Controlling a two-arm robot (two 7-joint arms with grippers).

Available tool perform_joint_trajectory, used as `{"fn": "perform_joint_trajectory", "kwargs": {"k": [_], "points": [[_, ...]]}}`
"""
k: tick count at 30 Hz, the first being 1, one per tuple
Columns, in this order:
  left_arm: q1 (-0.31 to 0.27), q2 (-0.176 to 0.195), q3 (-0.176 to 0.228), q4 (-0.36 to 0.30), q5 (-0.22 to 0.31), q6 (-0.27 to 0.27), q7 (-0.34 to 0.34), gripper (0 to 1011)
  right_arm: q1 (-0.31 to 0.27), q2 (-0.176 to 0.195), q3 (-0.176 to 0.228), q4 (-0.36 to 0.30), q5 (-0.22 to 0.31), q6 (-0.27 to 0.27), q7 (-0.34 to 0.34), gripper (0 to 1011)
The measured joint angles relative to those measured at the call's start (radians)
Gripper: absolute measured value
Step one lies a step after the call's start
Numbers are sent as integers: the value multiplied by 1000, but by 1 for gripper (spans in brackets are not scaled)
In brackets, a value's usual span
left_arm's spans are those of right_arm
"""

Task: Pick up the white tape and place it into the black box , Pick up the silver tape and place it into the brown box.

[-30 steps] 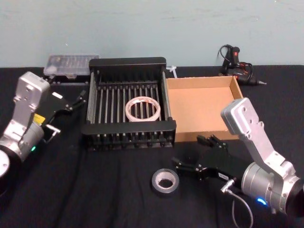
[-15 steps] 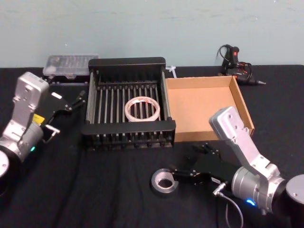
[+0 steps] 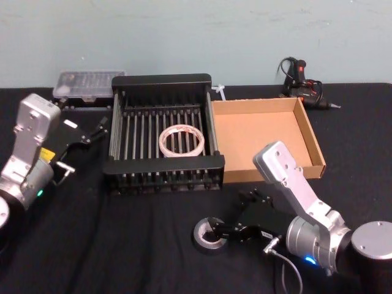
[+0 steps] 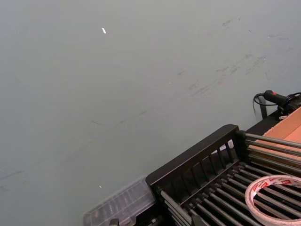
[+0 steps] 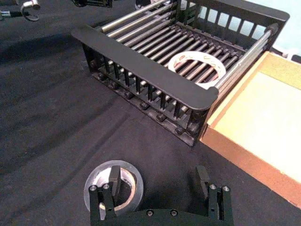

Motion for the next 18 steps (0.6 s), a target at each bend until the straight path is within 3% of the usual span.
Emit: {"fn": "perform_joint_trajectory", "kwargs": {"k": [18], "points": [[0, 0, 0, 0, 0, 0, 0, 1001, 35, -16, -26, 49, -30, 14, 27, 1000]]}}
